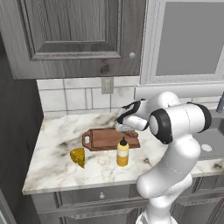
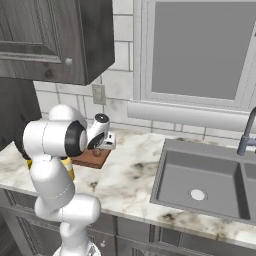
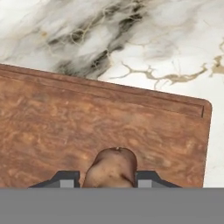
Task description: Retrieve the reheated potato from the microwave, then place the potato, cheese, and condiment on the cutting board.
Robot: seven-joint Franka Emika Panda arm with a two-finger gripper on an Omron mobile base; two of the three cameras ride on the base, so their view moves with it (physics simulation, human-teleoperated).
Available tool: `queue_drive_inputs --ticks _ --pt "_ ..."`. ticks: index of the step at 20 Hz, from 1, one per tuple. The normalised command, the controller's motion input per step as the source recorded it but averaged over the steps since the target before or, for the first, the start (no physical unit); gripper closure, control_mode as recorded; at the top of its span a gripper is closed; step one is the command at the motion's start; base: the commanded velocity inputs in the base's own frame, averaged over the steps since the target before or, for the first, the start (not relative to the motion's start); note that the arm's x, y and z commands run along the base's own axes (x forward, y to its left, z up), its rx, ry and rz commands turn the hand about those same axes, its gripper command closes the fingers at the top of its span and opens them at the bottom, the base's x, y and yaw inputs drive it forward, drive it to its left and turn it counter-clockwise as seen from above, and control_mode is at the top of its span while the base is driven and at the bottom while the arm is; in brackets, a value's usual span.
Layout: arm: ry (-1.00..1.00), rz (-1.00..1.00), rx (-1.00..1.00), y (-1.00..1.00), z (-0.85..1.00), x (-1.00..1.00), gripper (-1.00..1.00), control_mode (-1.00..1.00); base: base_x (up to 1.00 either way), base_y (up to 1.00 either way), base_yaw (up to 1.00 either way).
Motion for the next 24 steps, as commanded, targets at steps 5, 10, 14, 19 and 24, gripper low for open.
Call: queue_drive_inputs --ticks 5,10,14,19,24 --pt "0.0 0.0 0.0 0.01 -0.32 -0.04 1.0 -1.0 0.0 0.0 0.0" --pt "0.0 -0.03 -0.02 0.01 -0.27 -0.2 1.0 -1.0 0.0 0.0 0.0" --pt "0.0 -0.12 -0.06 0.12 -0.26 -0.18 1.0 -1.0 0.0 0.0 0.0" --pt "0.0 -0.19 -0.08 0.06 -0.28 -0.2 1.0 -1.0 0.0 0.0 0.0" --pt "0.0 -0.17 -0.07 0.01 -0.3 -0.19 1.0 -1.0 0.0 0.0 0.0"
